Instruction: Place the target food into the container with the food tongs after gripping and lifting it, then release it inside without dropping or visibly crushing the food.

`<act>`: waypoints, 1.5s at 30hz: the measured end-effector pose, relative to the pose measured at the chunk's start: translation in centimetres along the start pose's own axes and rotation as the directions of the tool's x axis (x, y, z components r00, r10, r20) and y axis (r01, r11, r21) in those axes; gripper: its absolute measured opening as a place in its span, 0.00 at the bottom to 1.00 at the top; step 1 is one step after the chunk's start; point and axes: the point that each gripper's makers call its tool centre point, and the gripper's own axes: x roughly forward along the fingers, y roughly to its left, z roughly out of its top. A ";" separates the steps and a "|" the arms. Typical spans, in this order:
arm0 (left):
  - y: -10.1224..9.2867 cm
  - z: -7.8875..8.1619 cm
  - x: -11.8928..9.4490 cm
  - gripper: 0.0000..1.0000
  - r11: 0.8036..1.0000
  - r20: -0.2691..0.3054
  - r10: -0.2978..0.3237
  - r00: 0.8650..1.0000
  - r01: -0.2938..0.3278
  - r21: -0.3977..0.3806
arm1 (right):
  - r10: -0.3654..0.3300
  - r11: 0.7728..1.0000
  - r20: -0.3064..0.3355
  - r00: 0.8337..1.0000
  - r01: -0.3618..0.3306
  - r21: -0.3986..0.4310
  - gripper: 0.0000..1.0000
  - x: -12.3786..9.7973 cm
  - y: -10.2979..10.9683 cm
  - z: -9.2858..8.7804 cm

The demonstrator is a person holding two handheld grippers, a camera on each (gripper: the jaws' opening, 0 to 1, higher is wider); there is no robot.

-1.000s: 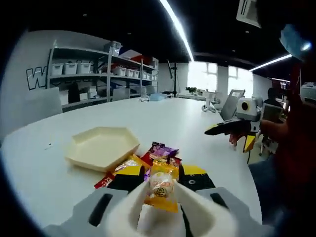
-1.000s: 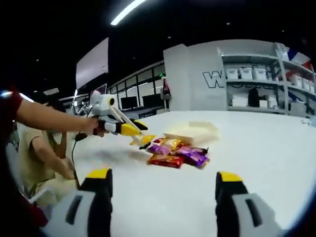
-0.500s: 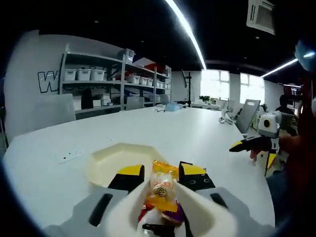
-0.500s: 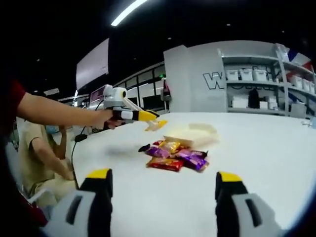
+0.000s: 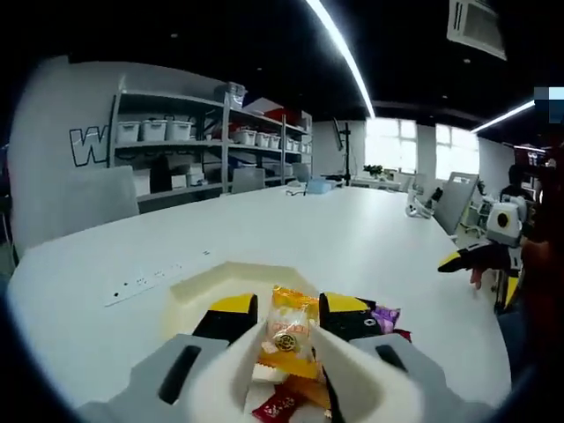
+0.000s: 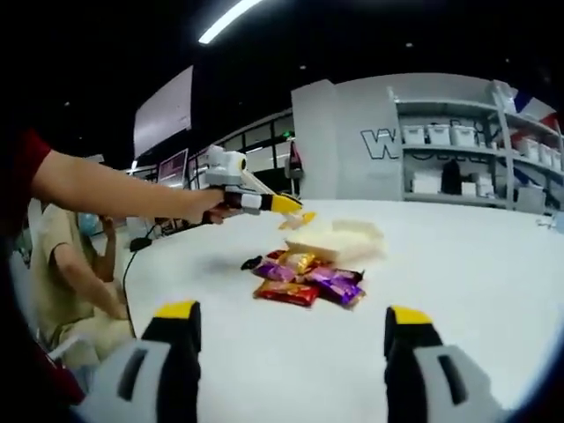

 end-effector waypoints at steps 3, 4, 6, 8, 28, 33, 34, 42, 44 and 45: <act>0.2 0.0 0.5 0.26 1.000 0.001 -0.002 1.000 0.002 0.001 | 0.000 1.000 0.008 1.000 0.000 0.004 0.84 0.0 -0.1 0.4; 0.3 0.0 0.6 0.26 1.000 0.001 -0.003 1.000 0.003 0.000 | 0.000 1.000 0.010 1.000 0.000 0.002 0.84 0.0 -0.1 0.4; 0.5 -0.2 0.9 0.27 1.000 -0.010 0.002 1.000 -0.002 0.019 | -0.002 1.000 0.013 1.000 0.002 0.002 0.84 -0.1 -0.2 0.6; 0.9 -0.3 1.1 0.29 1.000 -0.012 0.011 1.000 -0.011 0.018 | -0.002 1.000 0.017 1.000 0.002 0.004 0.84 -0.1 -0.3 0.6; 0.2 0.2 0.2 0.30 0.999 -0.026 -0.010 1.000 0.011 0.052 | 0.000 1.000 0.019 1.000 0.000 0.016 0.85 -0.4 0.0 0.7; -0.2 0.3 -0.4 0.30 0.998 -0.032 -0.014 0.999 0.016 0.061 | -0.002 1.000 0.021 1.000 0.002 0.006 0.85 -0.5 0.2 0.9; -0.3 0.3 -0.5 0.30 0.998 -0.037 -0.018 0.999 0.020 0.063 | -0.003 1.000 0.022 1.000 0.003 0.005 0.84 -0.6 0.2 1.0; -1.6 -0.7 -1.9 0.30 0.995 -0.047 -0.055 0.997 0.058 0.076 | 0.004 1.000 0.012 1.000 -0.004 -0.003 0.85 -0.5 1.0 0.8; -1.8 -0.8 -2.2 0.30 0.995 -0.049 -0.061 0.997 0.064 0.071 | 0.008 1.000 0.014 1.000 -0.008 -0.002 0.85 -0.5 1.1 0.8; -1.9 -0.9 -2.4 0.30 0.995 -0.045 -0.062 0.997 0.065 0.073 | 0.007 1.000 0.015 1.000 -0.007 0.000 0.85 -0.5 1.1 0.8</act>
